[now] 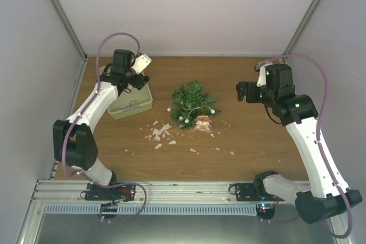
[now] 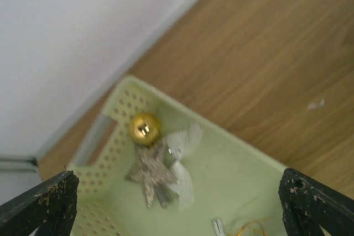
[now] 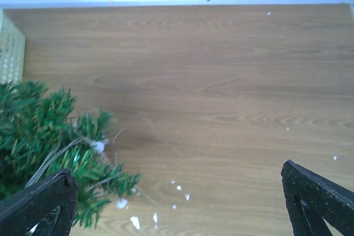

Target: Decorate the small christmas tree

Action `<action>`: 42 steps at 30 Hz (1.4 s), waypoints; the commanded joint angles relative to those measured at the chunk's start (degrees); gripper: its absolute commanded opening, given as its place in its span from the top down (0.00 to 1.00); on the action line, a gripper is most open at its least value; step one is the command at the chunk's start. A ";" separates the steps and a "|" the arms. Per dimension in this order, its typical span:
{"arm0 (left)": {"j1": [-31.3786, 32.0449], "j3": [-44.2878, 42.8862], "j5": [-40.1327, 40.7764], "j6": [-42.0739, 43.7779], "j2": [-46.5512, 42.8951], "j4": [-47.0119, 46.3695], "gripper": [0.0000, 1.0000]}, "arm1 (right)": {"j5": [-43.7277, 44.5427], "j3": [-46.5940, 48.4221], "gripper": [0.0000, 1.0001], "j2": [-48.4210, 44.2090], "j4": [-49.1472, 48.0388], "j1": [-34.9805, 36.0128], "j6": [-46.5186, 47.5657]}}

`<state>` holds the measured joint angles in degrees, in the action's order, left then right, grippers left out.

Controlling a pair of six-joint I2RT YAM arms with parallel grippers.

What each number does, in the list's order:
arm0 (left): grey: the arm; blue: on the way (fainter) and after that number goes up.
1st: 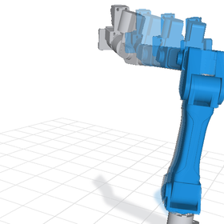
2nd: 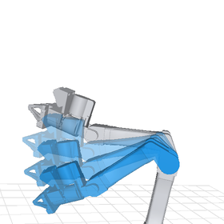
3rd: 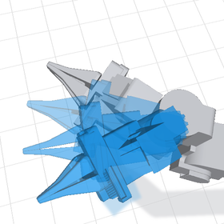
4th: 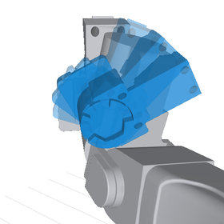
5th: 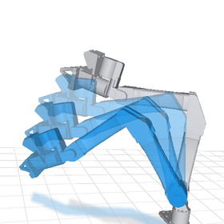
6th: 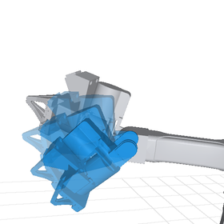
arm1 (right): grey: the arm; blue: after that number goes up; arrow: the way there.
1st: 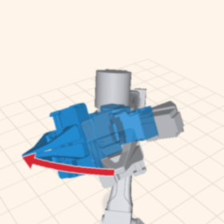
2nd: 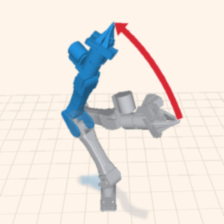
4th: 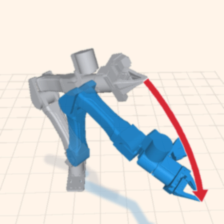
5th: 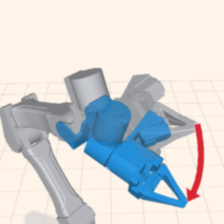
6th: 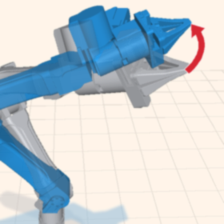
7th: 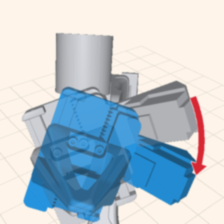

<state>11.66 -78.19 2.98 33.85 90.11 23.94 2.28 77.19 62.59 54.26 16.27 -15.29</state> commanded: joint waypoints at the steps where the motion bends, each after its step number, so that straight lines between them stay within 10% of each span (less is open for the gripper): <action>1: -2.89 2.25 1.61 1.25 4.61 0.11 0.02 | 1.31 2.80 0.00 1.32 -4.69 -2.85 2.69; 33: -10.64 -2.78 -10.20 5.40 19.72 21.26 0.39 | -2.05 -5.18 0.00 0.58 -9.55 -5.37 4.63; 42: -13.72 -4.03 -4.86 2.17 19.13 11.51 0.30 | -2.06 -6.03 0.00 0.44 -10.76 -5.42 4.55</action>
<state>0.43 -80.55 -4.58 37.87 109.58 41.95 0.54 71.94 64.05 45.45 11.44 -10.79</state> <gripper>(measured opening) 0.700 0.995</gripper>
